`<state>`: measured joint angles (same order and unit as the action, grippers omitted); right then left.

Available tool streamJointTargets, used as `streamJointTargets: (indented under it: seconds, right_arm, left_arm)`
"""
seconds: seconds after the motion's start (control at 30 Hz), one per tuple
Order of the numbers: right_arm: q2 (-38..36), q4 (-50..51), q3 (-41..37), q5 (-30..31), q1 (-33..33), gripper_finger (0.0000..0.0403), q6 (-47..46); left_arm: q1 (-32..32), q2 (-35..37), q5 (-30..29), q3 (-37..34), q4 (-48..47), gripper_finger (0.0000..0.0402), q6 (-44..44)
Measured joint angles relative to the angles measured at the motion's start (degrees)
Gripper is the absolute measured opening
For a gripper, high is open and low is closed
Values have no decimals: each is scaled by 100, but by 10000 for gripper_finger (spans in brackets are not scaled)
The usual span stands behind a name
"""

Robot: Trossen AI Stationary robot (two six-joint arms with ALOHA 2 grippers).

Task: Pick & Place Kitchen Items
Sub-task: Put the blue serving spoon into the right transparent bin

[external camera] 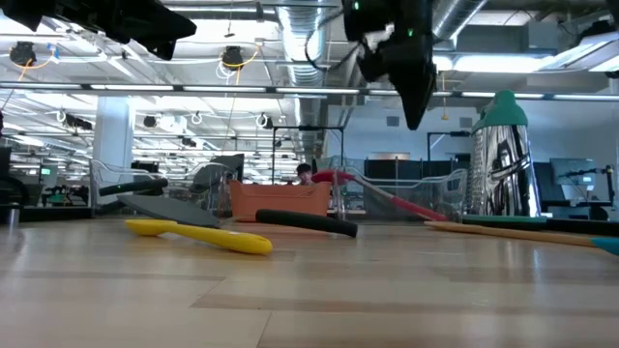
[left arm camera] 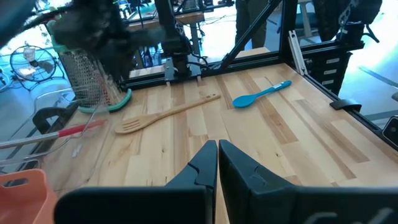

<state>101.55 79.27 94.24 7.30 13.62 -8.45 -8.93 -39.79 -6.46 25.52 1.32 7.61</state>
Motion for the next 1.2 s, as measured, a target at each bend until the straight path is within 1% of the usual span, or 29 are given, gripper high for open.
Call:
streamJointTargets:
  seconds: [0.1,0.17,0.27,0.37,0.47,0.53,0.67,0.77,0.87,1.1,1.2]
  right_arm:
    - [-241,-251,4,181,-383,25,22]
    - [-455,-513,-36,393,-592,7,56]
    - [-1008,-1155,-384,541,-839,13,48]
    - [-1627,-1707,-956,588,-1003,17,-224]
    - [-2268,-2157,-1669,786,-1107,6,-681]
    - [-2644,-2355,-2165,822,-1190,2,-1147]
    - [-3102,-2388,-2935,758,-1394,6,-2628]
    - [-3199,-2098,-3258,625,-1651,2,-3714]
    - [-3193,-2083,-3468,327,-1928,3,-4207]
    - [-3088,-2564,-3756,-400,-2327,10,-4264]
    - [-2926,-2778,-3749,-447,-2406,7,-3995]
  left_arm:
    - [0,-2,2,0,-3,2,-13]
    - [0,-1,2,0,-4,2,-13]
    - [0,0,4,0,-9,2,-15]
    - [0,-2,9,0,-11,2,-45]
    - [0,-2,12,0,-10,2,-54]
    - [0,-2,28,0,-4,2,-55]
    - [0,-2,26,0,-4,2,-54]
    - [0,-2,26,0,-2,2,-35]
    - [0,-1,25,0,-2,2,-27]
    - [0,-2,20,0,-1,2,-18]
    - [0,-2,0,0,2,2,-15]
